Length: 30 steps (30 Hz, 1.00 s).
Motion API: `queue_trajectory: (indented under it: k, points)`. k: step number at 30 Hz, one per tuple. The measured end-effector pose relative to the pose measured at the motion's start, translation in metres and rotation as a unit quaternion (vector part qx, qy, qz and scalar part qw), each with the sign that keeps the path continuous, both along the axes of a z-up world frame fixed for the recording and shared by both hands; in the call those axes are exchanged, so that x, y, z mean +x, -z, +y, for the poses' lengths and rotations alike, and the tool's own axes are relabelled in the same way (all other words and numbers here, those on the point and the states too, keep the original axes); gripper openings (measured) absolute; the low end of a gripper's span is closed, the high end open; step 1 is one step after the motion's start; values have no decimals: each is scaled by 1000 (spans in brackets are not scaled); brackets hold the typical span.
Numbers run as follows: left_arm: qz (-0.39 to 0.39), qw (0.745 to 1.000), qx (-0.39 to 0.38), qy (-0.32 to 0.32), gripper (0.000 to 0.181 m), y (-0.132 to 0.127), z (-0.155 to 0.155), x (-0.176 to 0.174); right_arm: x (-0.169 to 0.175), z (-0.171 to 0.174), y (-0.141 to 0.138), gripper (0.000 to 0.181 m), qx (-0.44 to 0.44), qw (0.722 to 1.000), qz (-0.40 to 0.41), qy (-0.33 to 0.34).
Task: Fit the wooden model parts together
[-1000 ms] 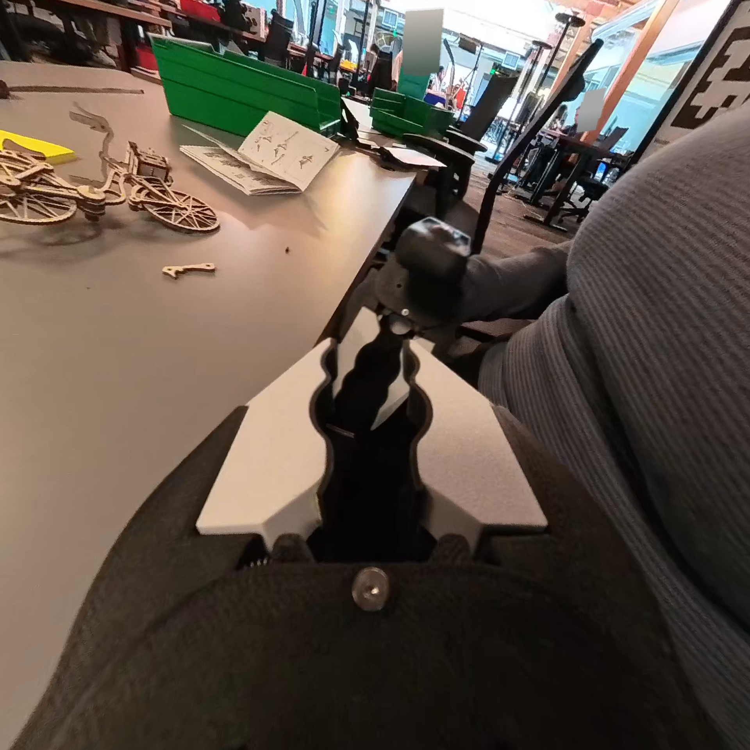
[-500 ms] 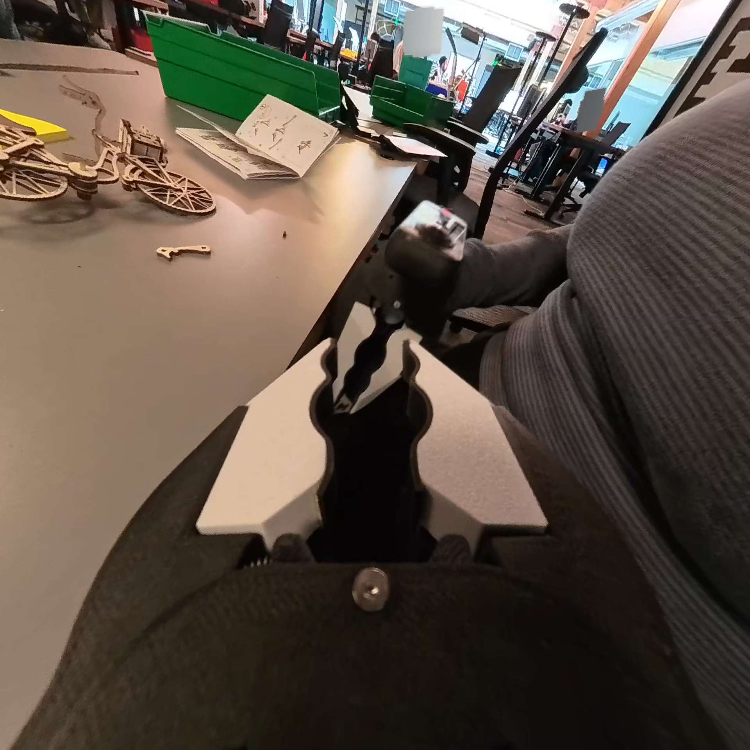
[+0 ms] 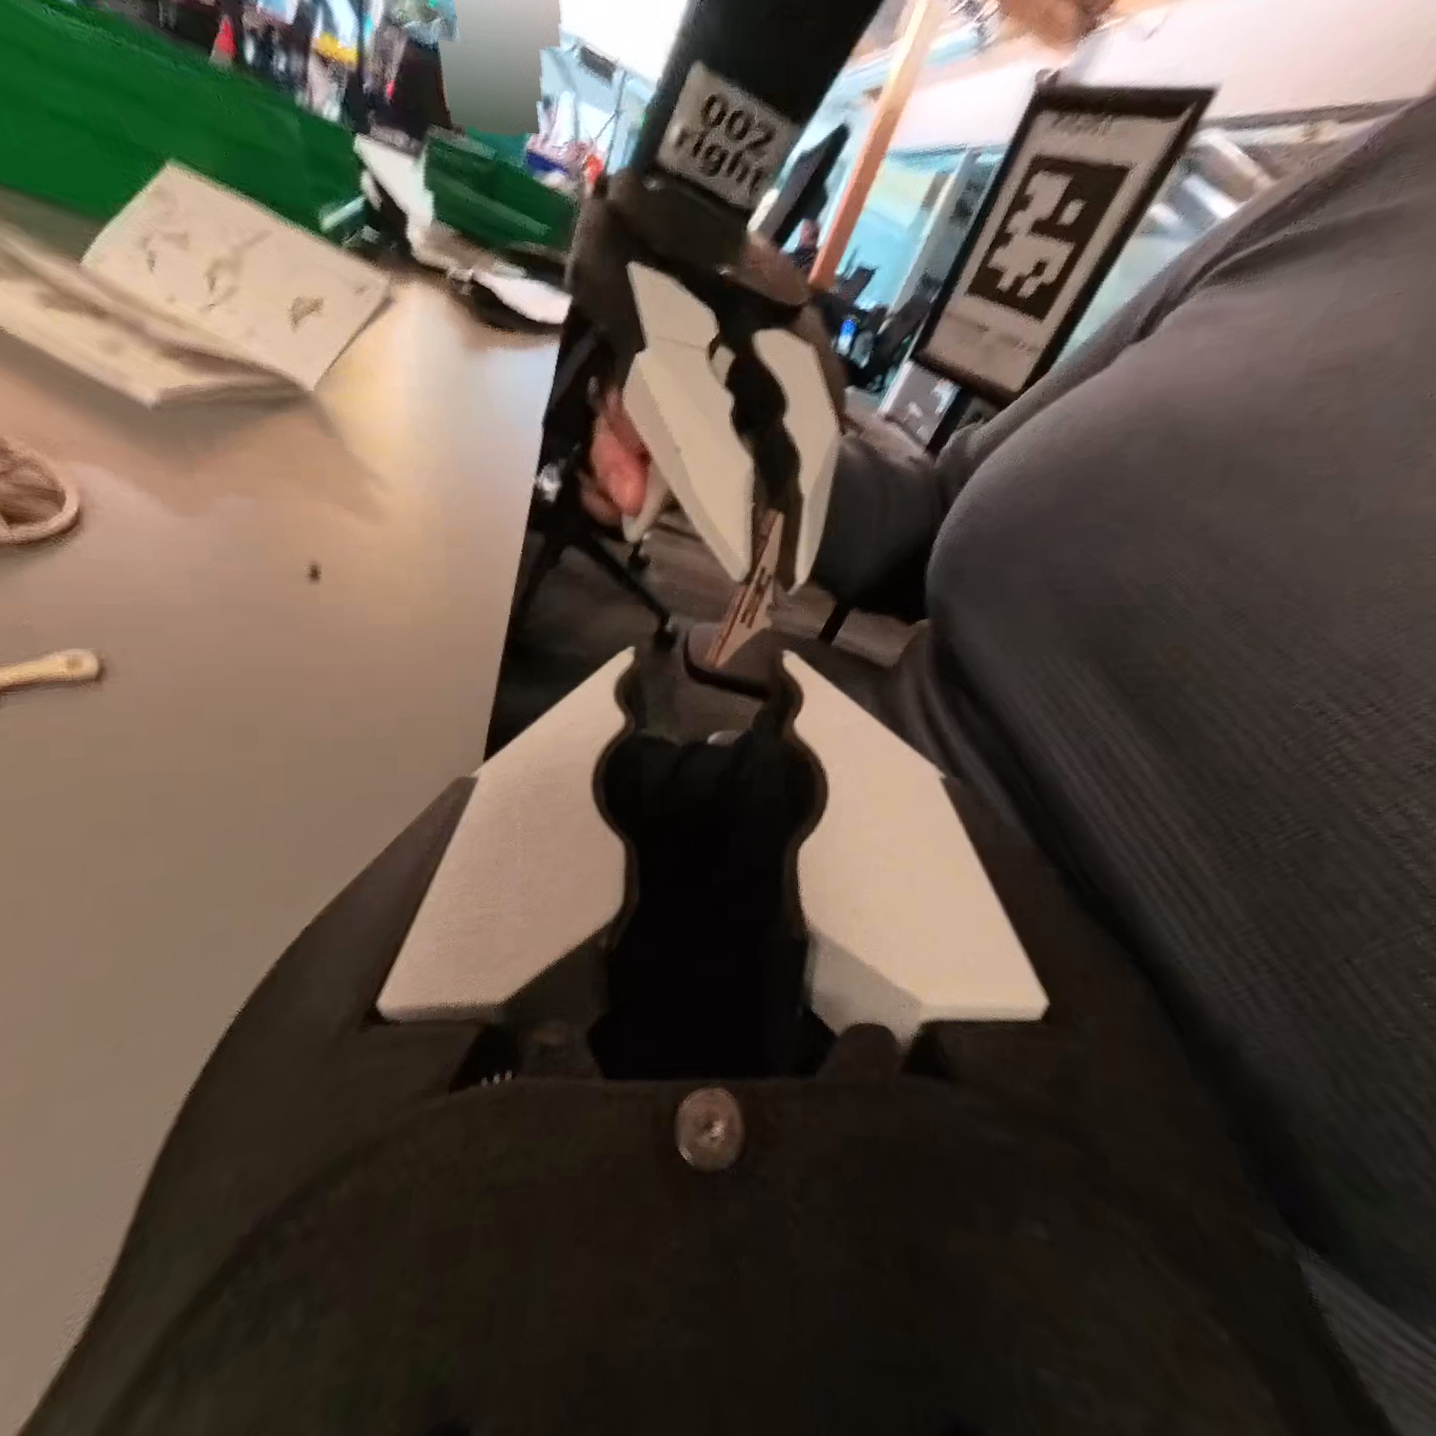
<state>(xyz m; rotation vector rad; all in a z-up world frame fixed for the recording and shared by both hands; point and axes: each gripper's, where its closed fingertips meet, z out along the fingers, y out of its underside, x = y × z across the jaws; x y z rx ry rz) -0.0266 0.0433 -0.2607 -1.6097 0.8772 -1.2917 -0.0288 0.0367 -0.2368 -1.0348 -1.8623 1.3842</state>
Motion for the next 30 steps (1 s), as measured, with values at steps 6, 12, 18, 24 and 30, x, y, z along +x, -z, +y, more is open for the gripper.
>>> queue_trajectory:
  k: [6,12,18,24,30]
  points:
    - [-36,999,35,0,10,-27,9,-1,-4,6,-16,8,1,1000,23,-17]
    - [-133,980,95,-115,1,-65,37,-33,-20,53,-49,19,-98,984,98,109]
    - [-205,955,126,-171,1,-86,48,-52,-33,59,-50,14,-225,964,83,117]
    - [-194,955,140,-172,1,-85,47,-47,-39,54,-55,0,-246,959,93,105]
    - [-117,969,140,-167,4,-69,49,-42,-35,57,-38,0,-185,975,46,119]
